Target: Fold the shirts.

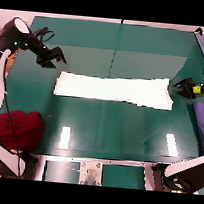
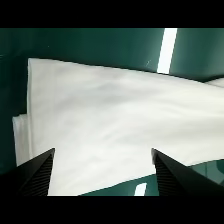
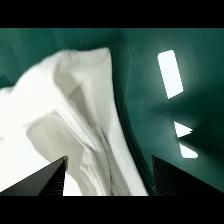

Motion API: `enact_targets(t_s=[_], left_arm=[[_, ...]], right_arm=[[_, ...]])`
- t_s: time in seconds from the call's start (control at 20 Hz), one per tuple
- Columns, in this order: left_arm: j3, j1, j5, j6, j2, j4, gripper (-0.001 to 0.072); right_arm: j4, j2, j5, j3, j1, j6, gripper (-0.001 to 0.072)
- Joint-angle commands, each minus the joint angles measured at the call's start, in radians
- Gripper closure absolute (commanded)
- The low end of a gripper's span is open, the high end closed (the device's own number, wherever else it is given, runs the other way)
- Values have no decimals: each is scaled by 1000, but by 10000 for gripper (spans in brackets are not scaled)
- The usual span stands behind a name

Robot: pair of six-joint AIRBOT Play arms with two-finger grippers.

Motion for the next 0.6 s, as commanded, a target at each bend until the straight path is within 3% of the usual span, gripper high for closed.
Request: enact_targets(t_s=[0.0,0.2,0.25,0.3,0.35,0.4,0.55], left_arm=[[16,-33,-23,32,-1,-45,-7],[16,-112,42,59,-1,-86,-6],[16,-135,61,59,-2,-85,-5],[16,-159,88,59,-3,-85,65],[16,-184,119,66,-6,-84,439],[15,-207,151,91,-8,-84,677],[0,-293,290,109,-14,-83,685]], right_arm=[[23,-94,139,6,8,-62,108],[53,-137,122,7,69,-88,112],[53,-137,102,15,85,-88,231],[53,-137,95,31,97,-89,497],[53,-136,96,50,106,-88,581],[54,-135,114,76,113,-86,695],[53,-97,172,134,121,-47,696]])
